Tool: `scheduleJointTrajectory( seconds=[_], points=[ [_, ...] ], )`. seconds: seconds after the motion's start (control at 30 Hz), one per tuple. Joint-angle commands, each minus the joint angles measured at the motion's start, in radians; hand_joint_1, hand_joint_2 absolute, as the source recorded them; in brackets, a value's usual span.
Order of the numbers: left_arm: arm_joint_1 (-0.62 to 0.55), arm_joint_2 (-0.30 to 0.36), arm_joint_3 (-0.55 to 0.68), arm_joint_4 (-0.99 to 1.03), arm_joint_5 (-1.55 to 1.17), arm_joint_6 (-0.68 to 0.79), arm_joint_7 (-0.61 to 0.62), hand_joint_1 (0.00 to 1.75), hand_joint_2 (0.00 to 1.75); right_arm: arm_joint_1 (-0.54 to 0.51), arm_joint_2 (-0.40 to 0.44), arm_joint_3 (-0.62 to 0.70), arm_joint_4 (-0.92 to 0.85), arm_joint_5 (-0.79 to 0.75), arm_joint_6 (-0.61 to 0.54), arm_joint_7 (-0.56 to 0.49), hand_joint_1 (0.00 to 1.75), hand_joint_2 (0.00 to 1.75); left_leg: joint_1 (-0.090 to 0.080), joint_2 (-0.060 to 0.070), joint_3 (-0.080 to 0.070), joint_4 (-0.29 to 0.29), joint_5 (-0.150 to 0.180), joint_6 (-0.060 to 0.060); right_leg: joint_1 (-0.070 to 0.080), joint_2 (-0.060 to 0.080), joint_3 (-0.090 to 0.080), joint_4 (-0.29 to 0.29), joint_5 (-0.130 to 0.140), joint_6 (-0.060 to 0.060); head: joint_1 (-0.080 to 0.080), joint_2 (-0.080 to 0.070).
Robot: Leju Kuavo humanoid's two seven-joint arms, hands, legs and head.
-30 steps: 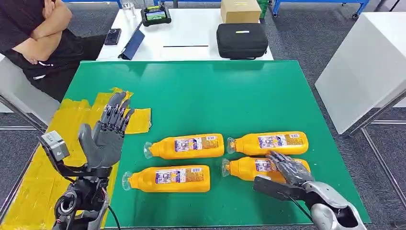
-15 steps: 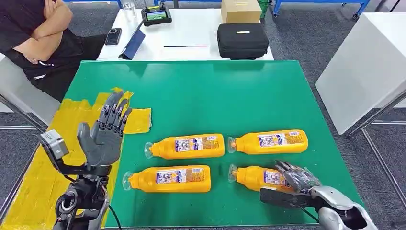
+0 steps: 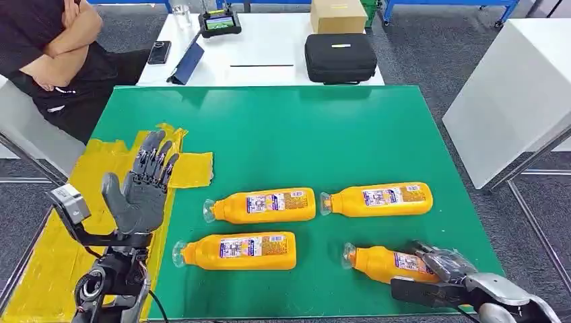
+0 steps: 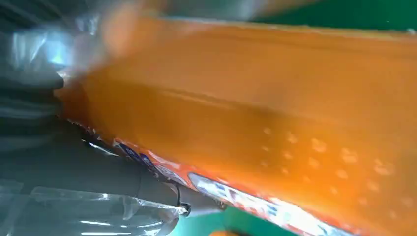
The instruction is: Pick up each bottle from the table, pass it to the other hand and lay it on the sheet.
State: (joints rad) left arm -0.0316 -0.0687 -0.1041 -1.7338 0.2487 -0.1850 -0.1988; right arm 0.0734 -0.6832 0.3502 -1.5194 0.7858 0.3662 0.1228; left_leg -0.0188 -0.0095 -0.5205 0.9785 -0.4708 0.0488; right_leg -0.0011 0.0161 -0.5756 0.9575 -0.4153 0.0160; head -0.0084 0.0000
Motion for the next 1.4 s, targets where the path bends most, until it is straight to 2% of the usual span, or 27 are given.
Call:
scheduleJointTrajectory(
  seconds=[0.03, 0.37, 0.4, 0.53, 0.63, 0.7, 0.9, 0.97, 1.0, 1.03, 1.13, 1.27, 1.4],
  points=[
    [-0.057, 0.001, 0.011, 0.119, 0.008, 0.002, -0.015, 0.00, 0.00, 0.011, -0.002, 0.032, 0.078, -0.010, 0.017, 0.004, 1.75, 1.75, 0.001, -0.002, 0.003, -0.001, 0.000, -0.004, 0.001, -0.004, 0.005, -0.002, 0.000, 0.000, 0.000, 0.000],
    [-0.074, 0.016, -0.018, 0.138, 0.020, 0.028, -0.039, 0.00, 0.00, -0.003, 0.023, 0.007, 0.093, -0.046, -0.057, -0.047, 1.75, 1.75, 0.001, -0.002, 0.006, -0.002, 0.000, -0.004, 0.001, -0.004, 0.007, -0.003, 0.000, 0.000, 0.000, 0.000],
    [-0.070, 0.017, -0.015, 0.132, 0.021, 0.031, -0.039, 0.00, 0.00, 0.002, 0.030, -0.023, 0.077, -0.088, -0.067, -0.062, 1.75, 1.75, 0.000, -0.001, 0.005, -0.001, 0.000, -0.003, 0.001, -0.002, 0.006, -0.002, 0.000, 0.000, 0.000, 0.000],
    [-0.037, 0.019, 0.015, 0.098, 0.024, 0.033, -0.039, 0.00, 0.00, 0.031, 0.016, -0.197, -0.079, -0.440, -0.020, -0.149, 1.75, 1.75, 0.000, 0.000, 0.004, 0.000, 0.000, -0.004, 0.000, -0.003, 0.004, 0.000, -0.001, 0.000, 0.000, 0.000],
    [-0.033, 0.019, 0.020, 0.102, 0.024, 0.027, -0.039, 0.00, 0.00, 0.003, 0.044, -0.286, -0.151, -0.674, 0.031, -0.223, 1.75, 1.75, -0.002, 0.002, 0.002, 0.000, 0.000, -0.002, -0.001, 0.000, 0.002, 0.001, 0.000, 0.000, 0.000, 0.000],
    [-0.034, 0.017, 0.019, 0.104, 0.023, 0.029, -0.040, 0.00, 0.00, -0.007, 0.045, -0.284, -0.157, -0.682, 0.037, -0.212, 1.75, 1.75, -0.001, 0.005, 0.001, 0.001, -0.002, -0.005, -0.001, 0.002, 0.001, 0.002, -0.001, 0.000, -0.001, 0.000],
    [-0.037, 0.017, 0.014, 0.106, 0.021, 0.033, -0.041, 0.00, 0.00, -0.003, 0.048, -0.269, -0.144, -0.679, 0.027, -0.214, 1.75, 1.75, 0.001, 0.000, 0.002, -0.001, 0.000, -0.002, 0.000, -0.001, 0.002, -0.001, 0.000, 0.000, 0.000, 0.000],
    [-0.037, 0.017, 0.014, 0.106, 0.021, 0.033, -0.041, 0.00, 0.00, -0.003, 0.048, -0.269, -0.144, -0.679, 0.027, -0.214, 1.75, 1.75, 0.001, 0.001, 0.003, -0.001, -0.002, -0.006, 0.000, -0.001, 0.004, -0.001, -0.001, 0.000, 0.000, 0.000],
    [-0.037, 0.017, 0.014, 0.106, 0.021, 0.033, -0.041, 0.00, 0.00, -0.003, 0.048, -0.269, -0.144, -0.679, 0.027, -0.214, 1.75, 1.75, 0.001, 0.001, 0.002, -0.001, 0.000, -0.003, 0.000, 0.000, 0.002, -0.001, 0.000, 0.000, 0.000, 0.000],
    [-0.038, 0.018, 0.013, 0.107, 0.021, 0.032, -0.041, 0.00, 1.75, -0.007, 0.057, -0.275, -0.144, -0.701, 0.023, -0.241, 1.75, 1.75, 0.001, 0.002, 0.002, -0.001, -0.001, -0.004, 0.000, 0.000, 0.003, -0.001, 0.000, 0.000, 0.000, 0.000],
    [-0.053, 0.021, -0.006, 0.121, 0.026, 0.038, -0.044, 0.00, 1.75, -0.111, 0.119, -0.244, -0.111, -0.823, 0.058, -0.301, 1.75, 1.75, 0.001, 0.003, 0.001, -0.001, 0.000, -0.003, 0.000, 0.001, 0.001, -0.001, 0.001, 0.000, 0.000, 0.000],
    [-0.041, 0.032, -0.020, 0.100, 0.028, 0.055, -0.053, 0.00, 1.75, -0.251, 0.210, -0.155, -0.039, -0.835, 0.054, -0.305, 1.75, 1.75, 0.002, 0.009, 0.000, -0.002, 0.000, -0.004, 0.001, 0.007, 0.001, -0.002, 0.003, 0.000, 0.000, 0.000],
    [-0.033, 0.028, -0.036, 0.076, 0.038, 0.043, -0.042, 0.00, 1.75, -0.365, 0.282, -0.067, 0.053, -0.848, 0.025, -0.295, 1.75, 1.75, 0.002, 0.008, 0.000, -0.001, 0.000, -0.003, 0.001, 0.005, 0.001, -0.002, 0.002, 0.000, 0.000, 0.000]
  ],
)
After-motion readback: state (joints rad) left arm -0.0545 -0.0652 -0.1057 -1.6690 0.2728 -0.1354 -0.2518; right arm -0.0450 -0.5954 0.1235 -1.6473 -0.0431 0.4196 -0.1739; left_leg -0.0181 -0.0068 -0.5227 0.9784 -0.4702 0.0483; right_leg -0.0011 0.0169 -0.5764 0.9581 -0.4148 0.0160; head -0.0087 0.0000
